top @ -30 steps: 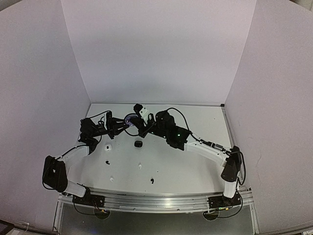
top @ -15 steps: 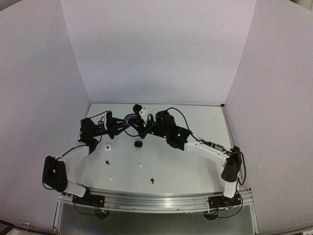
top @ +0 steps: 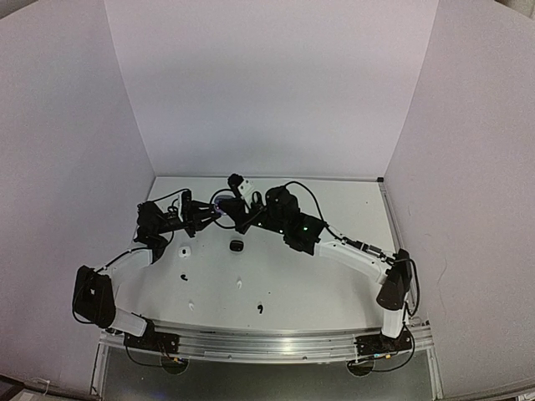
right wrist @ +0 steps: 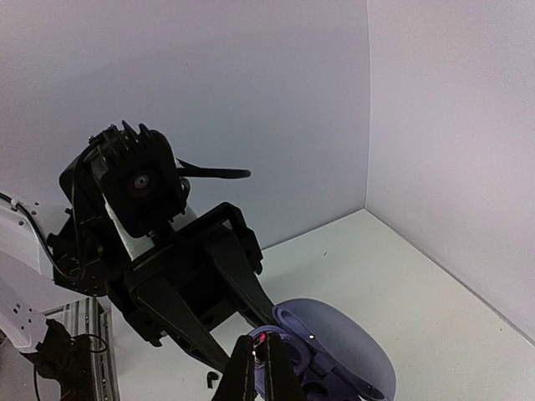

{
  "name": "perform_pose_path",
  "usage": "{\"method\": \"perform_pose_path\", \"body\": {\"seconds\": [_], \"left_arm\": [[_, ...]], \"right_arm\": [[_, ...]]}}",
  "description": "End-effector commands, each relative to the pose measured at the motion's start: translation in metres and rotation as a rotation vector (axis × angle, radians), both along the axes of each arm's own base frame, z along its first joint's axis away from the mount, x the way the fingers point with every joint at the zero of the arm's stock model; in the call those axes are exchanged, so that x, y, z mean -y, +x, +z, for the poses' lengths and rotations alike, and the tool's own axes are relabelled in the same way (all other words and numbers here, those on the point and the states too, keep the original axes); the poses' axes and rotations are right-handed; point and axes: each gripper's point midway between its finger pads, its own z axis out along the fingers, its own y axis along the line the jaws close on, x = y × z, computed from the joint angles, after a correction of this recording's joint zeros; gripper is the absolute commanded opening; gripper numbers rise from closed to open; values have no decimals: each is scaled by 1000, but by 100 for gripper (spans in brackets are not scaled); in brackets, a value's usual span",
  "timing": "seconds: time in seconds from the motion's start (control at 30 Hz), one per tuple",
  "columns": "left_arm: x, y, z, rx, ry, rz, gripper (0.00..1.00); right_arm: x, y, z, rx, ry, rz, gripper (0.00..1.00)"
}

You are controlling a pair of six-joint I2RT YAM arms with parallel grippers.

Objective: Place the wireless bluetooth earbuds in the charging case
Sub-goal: Adjust the left earbud in the left side groove of the charging case.

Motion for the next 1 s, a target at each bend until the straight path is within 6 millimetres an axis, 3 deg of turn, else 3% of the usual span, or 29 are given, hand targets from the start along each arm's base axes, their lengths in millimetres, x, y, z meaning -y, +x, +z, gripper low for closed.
{"method": "perform_pose_path", "body": {"seconds": [0.0, 0.4, 0.97], "left_arm": [[0, -3, 19, 83, -21, -4, 0], [1, -2, 18, 81, -18, -7, 0], [0, 2, 19, 78, -21, 18, 0]], "right_arm": [[-7, -3, -4, -26, -2, 12, 2], [-21, -1, -45, -42, -134, -15, 1], [-12, 6, -79, 27, -357, -115, 0]]}}
